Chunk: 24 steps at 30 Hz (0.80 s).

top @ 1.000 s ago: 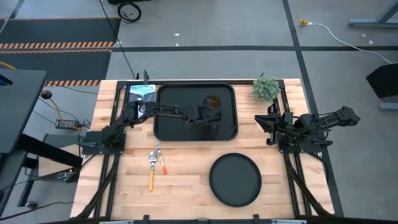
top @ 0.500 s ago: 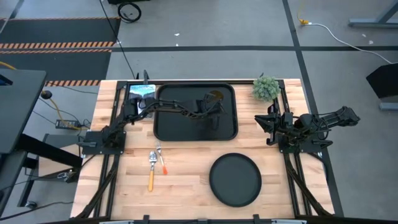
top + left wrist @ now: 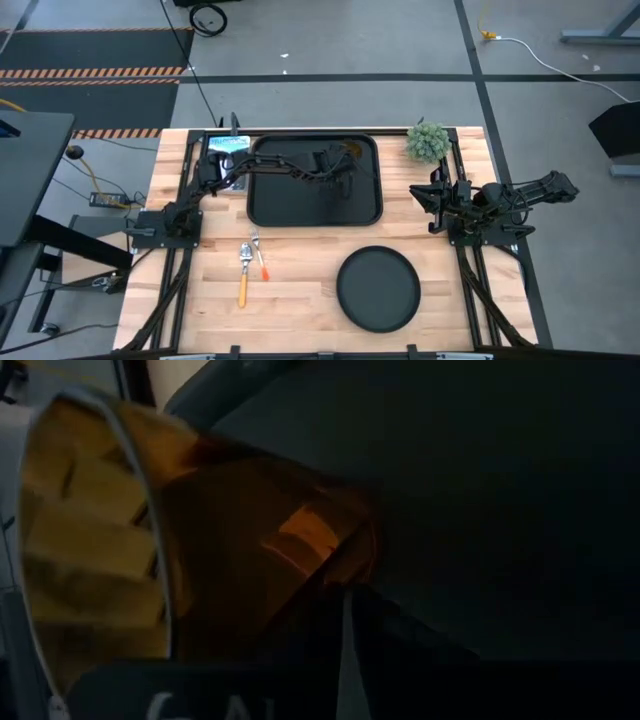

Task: Pick and place plate/cup/fork/spoon on tray
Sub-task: Put the red cup on the top right of the black serving tray

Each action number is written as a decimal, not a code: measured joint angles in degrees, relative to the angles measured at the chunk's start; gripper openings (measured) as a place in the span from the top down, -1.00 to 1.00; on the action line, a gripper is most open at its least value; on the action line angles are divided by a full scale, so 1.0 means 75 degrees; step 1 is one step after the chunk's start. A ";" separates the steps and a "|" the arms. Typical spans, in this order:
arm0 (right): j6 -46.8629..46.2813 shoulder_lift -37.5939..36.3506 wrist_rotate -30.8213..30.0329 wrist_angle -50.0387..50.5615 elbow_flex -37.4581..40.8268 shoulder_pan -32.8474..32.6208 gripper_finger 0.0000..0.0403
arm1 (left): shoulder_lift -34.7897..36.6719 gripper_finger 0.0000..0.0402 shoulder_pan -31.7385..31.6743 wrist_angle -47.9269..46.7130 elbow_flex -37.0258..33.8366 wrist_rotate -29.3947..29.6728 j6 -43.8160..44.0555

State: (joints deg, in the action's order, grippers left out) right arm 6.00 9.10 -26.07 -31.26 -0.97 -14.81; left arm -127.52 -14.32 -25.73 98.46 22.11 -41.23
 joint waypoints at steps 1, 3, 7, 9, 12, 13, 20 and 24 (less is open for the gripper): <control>0.0002 0.0000 0.0001 -0.0003 0.0000 0.0002 0.75 | 0.0000 0.83 -0.0037 0.0039 0.0002 0.0006 0.0000; 0.0005 0.0000 0.0000 -0.0007 0.0000 0.0003 0.75 | 0.0000 0.83 -0.0105 0.0154 0.0000 0.0007 -0.0002; 0.0015 0.0000 0.0001 -0.0007 0.0000 0.0000 0.75 | 0.0000 0.83 -0.0224 0.0244 0.0002 -0.0370 0.0003; 0.0020 0.0000 0.0001 -0.0013 0.0000 0.0000 0.75 | 0.0000 0.83 -0.0226 0.0246 0.0002 -0.0392 -0.0002; 0.0034 0.0000 0.0000 -0.0029 0.0000 0.0001 0.75 | 0.0000 0.83 -0.0222 0.0268 0.0002 -0.0385 -0.0011; 0.0050 0.0000 0.0000 -0.0041 0.0000 0.0001 0.75 | 0.0000 0.83 -0.0230 0.0279 0.0002 -0.0378 -0.0045; 0.0032 0.0000 -0.0002 -0.0056 0.0000 0.0003 0.75 | 0.0000 0.88 -0.0267 0.0637 0.0003 -0.0299 -0.0055; 0.0029 0.0000 0.0001 -0.0056 0.0000 0.0003 0.75 | 0.0000 0.92 -0.0213 0.0265 0.0008 -0.0303 -0.0061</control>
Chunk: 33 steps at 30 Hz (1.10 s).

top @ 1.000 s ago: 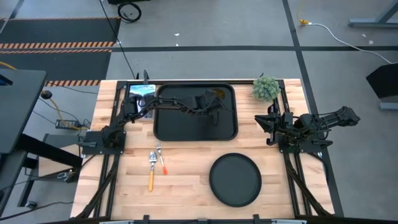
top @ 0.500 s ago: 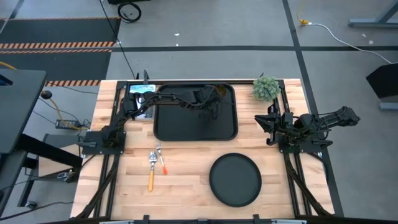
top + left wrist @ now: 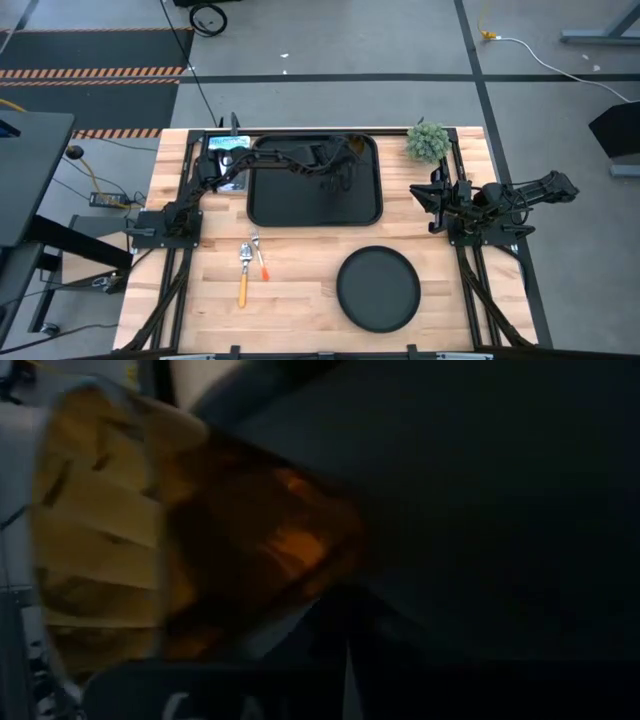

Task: Pick and place plate/cup/fork/spoon on tray
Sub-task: Put the red cup on the top right of the black serving tray

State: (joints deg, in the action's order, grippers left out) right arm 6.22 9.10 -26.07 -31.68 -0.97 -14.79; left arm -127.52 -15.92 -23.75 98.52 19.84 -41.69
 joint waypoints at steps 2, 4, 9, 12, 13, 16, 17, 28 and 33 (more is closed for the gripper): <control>0.0000 0.0000 -0.0002 0.0000 0.0000 0.0000 0.75 | 0.0000 0.93 0.0008 -0.0204 0.0000 -0.0008 -0.0002; 0.0011 0.0000 -0.0003 0.0001 0.0000 0.0000 0.75 | 0.0000 0.94 -0.0016 -0.0261 0.0000 -0.0019 0.0008; 0.0037 0.0000 -0.0003 0.0000 0.0000 -0.0003 0.75 | 0.0000 0.94 -0.0156 -0.0019 0.0000 -0.0021 0.0008; 0.0051 0.0000 -0.0003 0.0003 0.0000 0.0000 0.75 | 0.0000 0.94 -0.0204 0.0169 0.0000 -0.0068 0.0006; 0.0050 0.0000 -0.0003 0.0003 0.0000 -0.0002 0.75 | 0.0000 0.94 -0.0213 0.0193 0.0000 -0.0113 0.0008; 0.0052 0.0000 -0.0003 0.0003 0.0000 0.0000 0.75 | 0.0000 0.94 -0.0213 0.0310 0.0000 -0.0175 0.0003; 0.0052 0.0000 -0.0003 0.0003 0.0000 -0.0002 0.75 | 0.0000 0.94 -0.0211 0.0365 0.0000 -0.0197 -0.0022; 0.0050 0.0000 -0.0003 0.0003 0.0000 -0.0003 0.75 | -0.0009 0.94 -0.0347 0.0884 0.0000 -0.0222 -0.0130; 0.0050 0.0003 -0.0003 -0.0014 0.0000 -0.0002 0.75 | -0.0009 0.94 -0.0353 0.0507 -0.0003 -0.0219 -0.0091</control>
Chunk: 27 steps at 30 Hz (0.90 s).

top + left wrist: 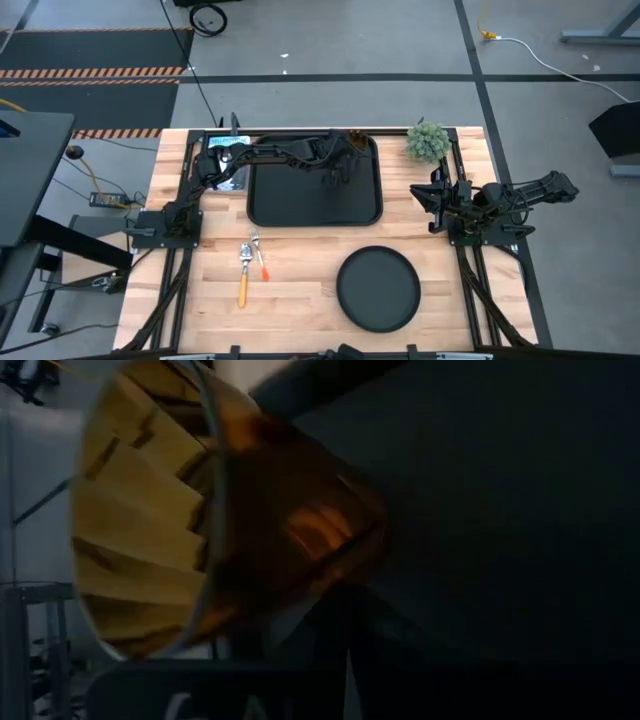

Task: Pick and place plate/cup/fork/spoon on tray
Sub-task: Put the red cup on the top right of the black serving tray

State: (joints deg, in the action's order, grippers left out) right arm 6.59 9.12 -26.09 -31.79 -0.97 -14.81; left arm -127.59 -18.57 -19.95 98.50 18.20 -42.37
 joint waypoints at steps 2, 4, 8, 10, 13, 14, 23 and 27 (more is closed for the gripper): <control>0.0003 0.0000 0.0002 -0.0064 0.0000 0.0002 0.75 | -0.0003 0.94 0.0000 -0.0095 0.0000 0.0003 0.0002; 0.0002 -0.0001 0.0000 -0.0108 0.0000 0.0001 0.75 | -0.0003 0.94 -0.0015 -0.0114 0.0000 0.0023 0.0015; 0.0001 0.0000 0.0003 -0.0111 0.0000 0.0000 0.75 | -0.0110 0.94 -0.0047 0.0038 -0.0009 0.0354 0.0018; 0.0003 0.0000 0.0003 -0.0108 0.0000 0.0000 0.75 | -0.0210 0.94 -0.0054 0.0240 0.0004 0.0428 -0.0020; 0.0003 -0.0001 0.0000 -0.0114 0.0000 0.0002 0.75 | -0.0295 0.94 -0.0058 0.0215 -0.0011 0.0516 -0.0042; 0.0009 -0.0003 0.0002 -0.0110 0.0000 0.0002 0.75 | -0.0374 0.94 -0.0052 0.0397 -0.0002 0.0584 -0.0076; 0.0058 -0.0003 0.0000 -0.0106 -0.0001 0.0003 0.75 | -0.0501 0.94 -0.0032 0.0595 -0.0003 0.0704 0.0019; 0.0058 -0.0002 0.0000 -0.0108 -0.0003 0.0003 0.75 | -0.0499 0.94 -0.0007 0.0501 -0.0003 0.0881 -0.0023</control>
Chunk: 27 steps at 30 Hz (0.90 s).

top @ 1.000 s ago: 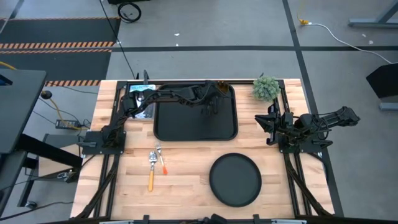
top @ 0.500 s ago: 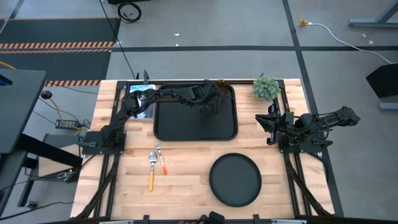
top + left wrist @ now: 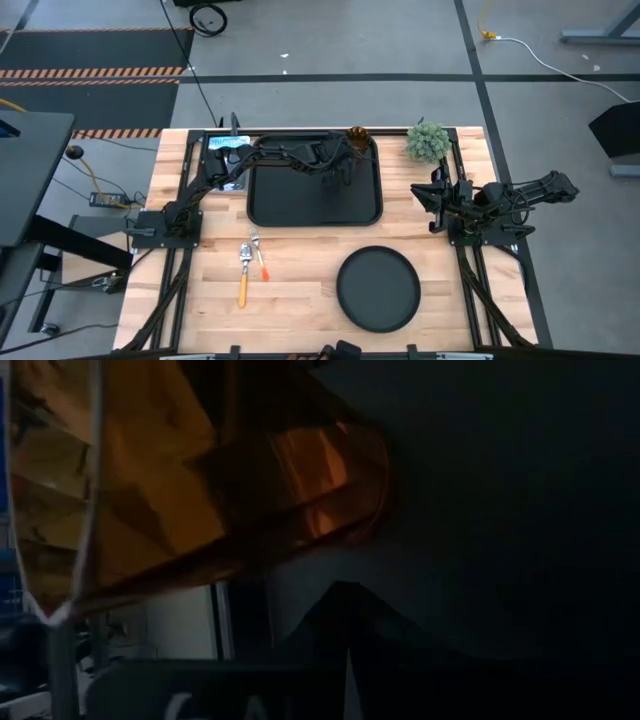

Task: Pick and place plate/cup/fork/spoon on tray
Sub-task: Put the red cup on the top right of the black serving tray

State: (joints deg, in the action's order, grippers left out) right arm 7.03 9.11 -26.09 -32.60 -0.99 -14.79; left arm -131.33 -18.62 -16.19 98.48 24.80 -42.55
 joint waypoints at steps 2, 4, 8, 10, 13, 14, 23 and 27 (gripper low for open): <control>0.0001 0.0003 0.0000 0.0000 0.0001 0.0000 0.75 | 0.0024 0.94 0.0018 -0.0063 0.0000 0.0005 -0.0058; 0.0003 0.0003 0.0000 -0.0009 0.0003 0.0000 0.75 | 0.0038 0.94 0.0021 -0.0084 0.0041 0.0005 -0.0097; 0.0003 0.0003 0.0000 -0.0009 0.0003 0.0000 0.75 | 0.0044 0.94 0.0061 -0.0265 0.0301 0.0076 -0.0410; 0.0003 0.0002 0.0000 -0.0012 0.0003 0.0000 0.75 | 0.0044 0.94 0.0076 -0.0405 0.0478 0.0116 -0.0474; 0.0003 0.0000 0.0000 -0.0015 0.0000 -0.0003 0.75 | 0.0052 0.94 0.0038 -0.0670 0.0802 0.0115 -0.0472; 0.0003 0.0003 0.0000 -0.0020 0.0003 -0.0003 0.75 | 0.0058 0.94 0.0015 -0.0760 0.0882 0.0108 -0.0466; 0.0003 0.0002 0.0000 -0.0018 0.0000 0.0000 0.75 | 0.0046 0.94 -0.0252 -0.0876 0.1020 -0.0311 -0.0371; 0.0028 0.0001 0.0000 -0.0018 0.0003 0.0000 0.75 | 0.0011 0.94 -0.0282 -0.0852 0.1023 -0.0559 -0.0195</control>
State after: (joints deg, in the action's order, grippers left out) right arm 7.24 9.11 -26.09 -32.73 -0.97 -14.79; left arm -131.25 -20.73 -22.58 106.15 20.61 -44.01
